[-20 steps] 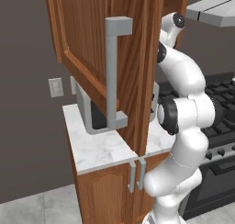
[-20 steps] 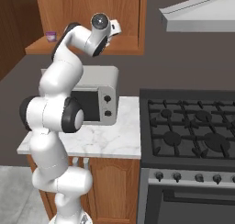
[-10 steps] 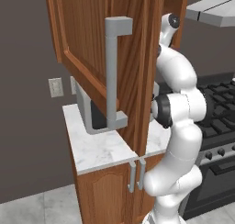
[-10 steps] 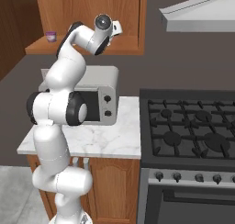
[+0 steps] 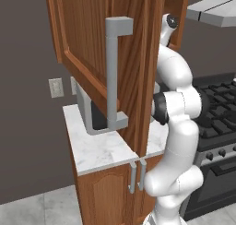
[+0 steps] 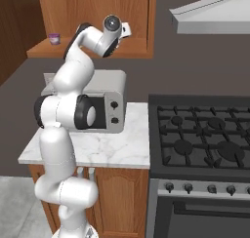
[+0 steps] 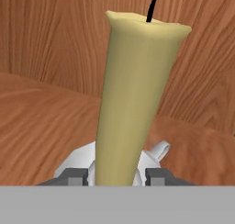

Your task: Pick the candle and candle from the dining table and place them in the open cabinet. Close the cabinet after placing the objects.

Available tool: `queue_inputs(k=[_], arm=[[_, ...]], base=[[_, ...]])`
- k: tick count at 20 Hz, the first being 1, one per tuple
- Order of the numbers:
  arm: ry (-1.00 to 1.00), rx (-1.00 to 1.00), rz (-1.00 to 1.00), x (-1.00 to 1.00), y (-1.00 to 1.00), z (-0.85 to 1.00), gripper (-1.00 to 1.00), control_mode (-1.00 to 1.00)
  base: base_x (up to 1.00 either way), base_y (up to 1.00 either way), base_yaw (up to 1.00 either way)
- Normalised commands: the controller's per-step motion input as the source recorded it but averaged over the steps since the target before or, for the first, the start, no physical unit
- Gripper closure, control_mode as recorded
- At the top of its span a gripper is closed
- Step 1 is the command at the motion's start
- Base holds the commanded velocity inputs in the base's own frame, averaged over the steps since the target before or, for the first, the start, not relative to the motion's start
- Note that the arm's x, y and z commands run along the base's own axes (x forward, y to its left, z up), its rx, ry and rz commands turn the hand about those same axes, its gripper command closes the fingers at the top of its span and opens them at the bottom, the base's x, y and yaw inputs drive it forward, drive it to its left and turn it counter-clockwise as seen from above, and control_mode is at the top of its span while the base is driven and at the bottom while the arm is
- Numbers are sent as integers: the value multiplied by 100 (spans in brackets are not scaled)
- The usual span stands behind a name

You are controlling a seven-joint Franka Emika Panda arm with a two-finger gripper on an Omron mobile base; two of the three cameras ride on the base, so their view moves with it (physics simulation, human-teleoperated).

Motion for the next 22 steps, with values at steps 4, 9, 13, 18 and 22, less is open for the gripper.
queue_inputs(k=[4, 9, 13, 18, 22], arm=[[0, 2, 0, 26, 0, -19, 100, -100], [1, 1, 0, 24, 6, -20, -100, -100], [0, 0, 0, 4, 2, -4, -100, -100], [0, 0, 0, 0, 0, 0, -100, -100], [0, 0, 0, 0, 0, 0, -100, -100]], base=[[0, 0, 0], [0, 0, 0], [0, 0, 0], [0, 0, 0], [0, 0, 0]])
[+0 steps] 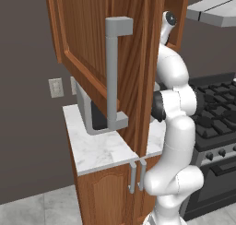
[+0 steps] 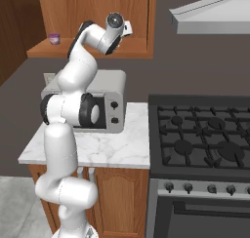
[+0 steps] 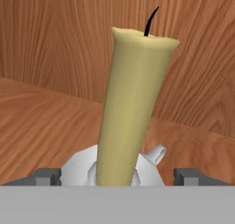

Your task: Pick the candle and candle from the dining table and place them in the open cabinet. Close the cabinet after placing the objects.

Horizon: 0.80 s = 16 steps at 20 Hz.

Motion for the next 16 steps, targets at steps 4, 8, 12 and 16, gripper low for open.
queue_inputs(k=[4, 8, 12, 16], arm=[[0, 0, 1, -21, 0, 0, -100, -100], [-2, 0, 3, -59, -1, 0, -100, -100], [-6, 0, 1, -72, -2, 1, -100, -100], [-8, 0, 0, -80, 0, 0, -100, -100]], base=[[0, 0, 0], [0, 0, 0], [0, 0, 0], [0, 0, 0]])
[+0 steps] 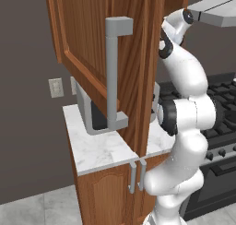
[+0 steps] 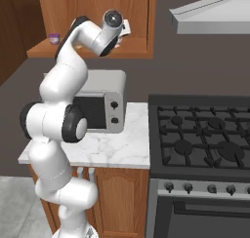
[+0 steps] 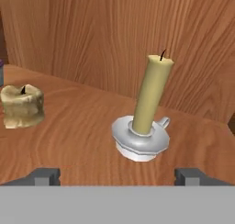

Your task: Pick the candle and candle from the dining table and place them in the open cabinet. Close the cabinet after placing the objects.

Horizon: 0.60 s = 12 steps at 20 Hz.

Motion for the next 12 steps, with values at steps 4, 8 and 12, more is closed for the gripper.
queue_inputs(k=[4, 8, 12], arm=[[-6, 0, 0, -78, 0, 0, -100, -100], [-8, -1, 0, -76, 0, 0, -100, -100], [-8, -1, 0, -76, 0, -5, -100, -100]], base=[[0, 0, 0], [0, 0, 0], [0, 0, 0]])
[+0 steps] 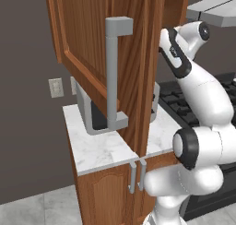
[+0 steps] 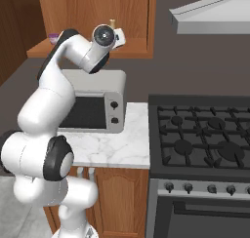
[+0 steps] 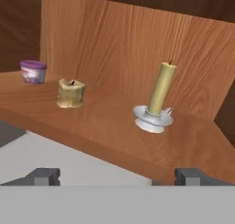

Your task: Pick the candle and candle from the dining table and place them in the open cabinet. Close the cabinet after placing the objects.

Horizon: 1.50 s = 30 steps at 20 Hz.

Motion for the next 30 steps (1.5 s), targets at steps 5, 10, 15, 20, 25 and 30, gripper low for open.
queue_inputs(k=[5, 10, 15, 20, 25, 30], arm=[[-6, 0, 0, -71, 0, -20, -100, -100], [-6, 0, 0, -70, 0, -9, -100, -100], [-4, 0, 1, -63, 0, -1, -100, -100], [-2, -1, 7, -62, 0, 0, -100, -100], [-1, -1, 13, -65, 0, 0, -100, -100], [0, -7, 10, -58, 0, 0, -100, -100]], base=[[0, 0, 0], [0, 0, 0], [0, 0, 0], [0, 0, 0], [0, 0, 0], [0, 0, 0]])
